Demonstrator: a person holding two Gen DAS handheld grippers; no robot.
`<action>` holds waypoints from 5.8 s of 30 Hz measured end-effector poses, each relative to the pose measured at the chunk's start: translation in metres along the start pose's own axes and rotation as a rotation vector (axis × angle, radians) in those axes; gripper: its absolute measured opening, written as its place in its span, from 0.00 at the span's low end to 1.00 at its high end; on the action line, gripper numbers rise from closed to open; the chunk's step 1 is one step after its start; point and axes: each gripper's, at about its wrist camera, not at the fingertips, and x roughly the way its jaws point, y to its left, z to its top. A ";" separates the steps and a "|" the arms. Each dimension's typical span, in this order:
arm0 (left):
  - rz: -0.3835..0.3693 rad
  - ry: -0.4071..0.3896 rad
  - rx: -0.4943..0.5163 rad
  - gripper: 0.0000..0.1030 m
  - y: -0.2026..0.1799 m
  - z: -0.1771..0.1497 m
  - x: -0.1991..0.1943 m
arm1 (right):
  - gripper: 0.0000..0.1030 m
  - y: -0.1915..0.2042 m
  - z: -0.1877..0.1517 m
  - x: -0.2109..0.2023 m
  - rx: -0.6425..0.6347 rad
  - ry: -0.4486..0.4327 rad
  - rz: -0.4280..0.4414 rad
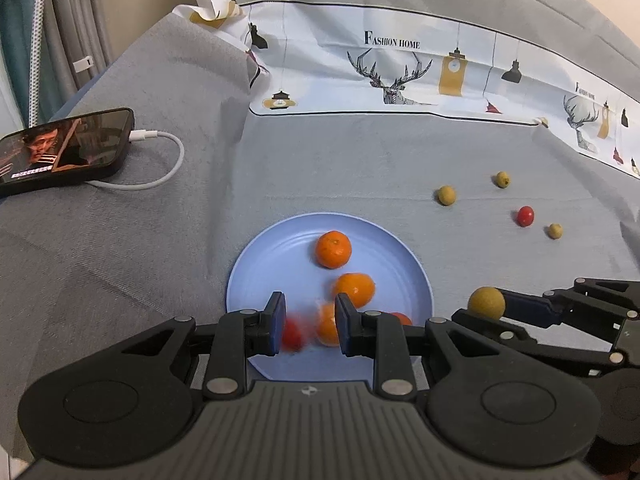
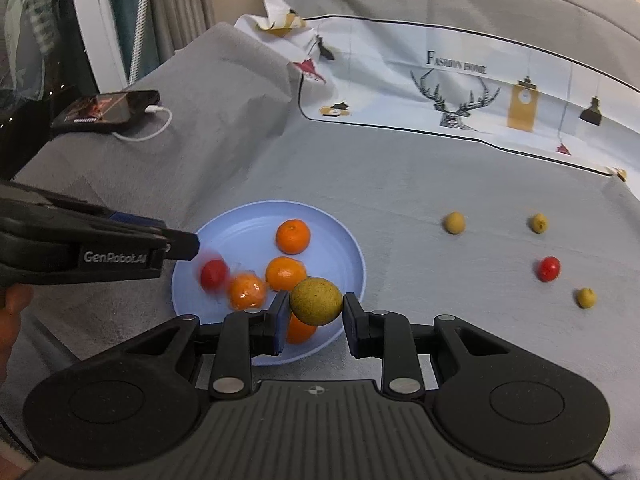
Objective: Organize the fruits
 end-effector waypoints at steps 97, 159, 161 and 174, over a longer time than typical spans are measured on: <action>0.078 -0.135 0.055 1.00 -0.041 -0.075 -0.134 | 0.97 0.004 -0.063 -0.139 0.011 -0.150 -0.110; 0.063 0.060 0.150 1.00 -0.177 0.090 0.121 | 0.97 -0.259 -0.068 0.024 0.424 -0.080 -0.496; 0.073 0.059 0.162 1.00 -0.186 0.098 0.151 | 0.97 -0.271 -0.066 0.042 0.413 -0.073 -0.501; -0.029 0.153 0.174 0.27 -0.204 0.127 0.252 | 0.50 -0.285 -0.070 0.091 0.319 -0.144 -0.464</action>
